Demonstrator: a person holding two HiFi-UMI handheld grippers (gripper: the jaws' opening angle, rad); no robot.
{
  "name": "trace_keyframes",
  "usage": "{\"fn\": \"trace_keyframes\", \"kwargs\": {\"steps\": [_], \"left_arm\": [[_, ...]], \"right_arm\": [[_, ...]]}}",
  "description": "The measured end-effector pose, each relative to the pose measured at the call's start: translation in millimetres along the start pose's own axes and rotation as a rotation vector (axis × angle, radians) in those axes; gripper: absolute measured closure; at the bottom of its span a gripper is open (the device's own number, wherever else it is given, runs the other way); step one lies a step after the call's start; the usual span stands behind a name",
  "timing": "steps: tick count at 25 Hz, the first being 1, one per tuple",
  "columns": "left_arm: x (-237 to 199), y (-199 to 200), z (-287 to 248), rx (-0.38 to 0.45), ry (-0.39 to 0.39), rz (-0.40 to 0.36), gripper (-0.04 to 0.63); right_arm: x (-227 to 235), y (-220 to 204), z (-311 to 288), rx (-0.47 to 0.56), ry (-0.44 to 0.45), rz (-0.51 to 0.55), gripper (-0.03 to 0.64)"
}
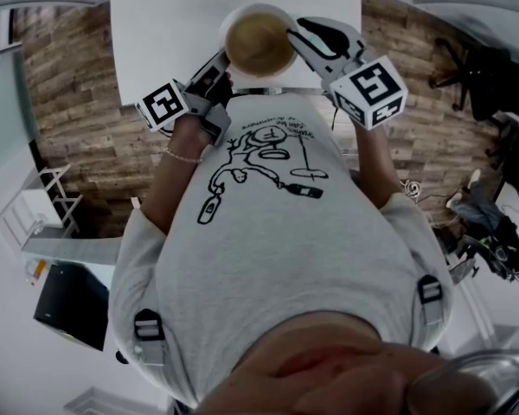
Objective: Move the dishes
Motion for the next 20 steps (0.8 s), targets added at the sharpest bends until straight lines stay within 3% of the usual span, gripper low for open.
{"fn": "trace_keyframes", "kwargs": {"steps": [12, 16, 20], "left_arm": [[2, -13, -3, -0.055, 0.022, -0.009, 0.583], [1, -15, -1, -0.061, 0.029, 0.001, 0.583], [0, -15, 1, -0.064, 0.017, -0.004, 0.583]], "right_arm": [[-9, -14, -16, -0.210, 0.041, -0.002, 0.505], [-9, -15, -18, -0.222, 0.003, -0.002, 0.557], [-11, -14, -18, -0.211, -0.016, 0.004, 0.566]]}}
Point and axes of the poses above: the fingertips, and each gripper's own axes: z backward along the fingers, x to its right, y out of its top, the point moved 10 cm from there along z, backward along the fingers, and after that the axes turned 7 degrees about -x, right-handed, at the moved point
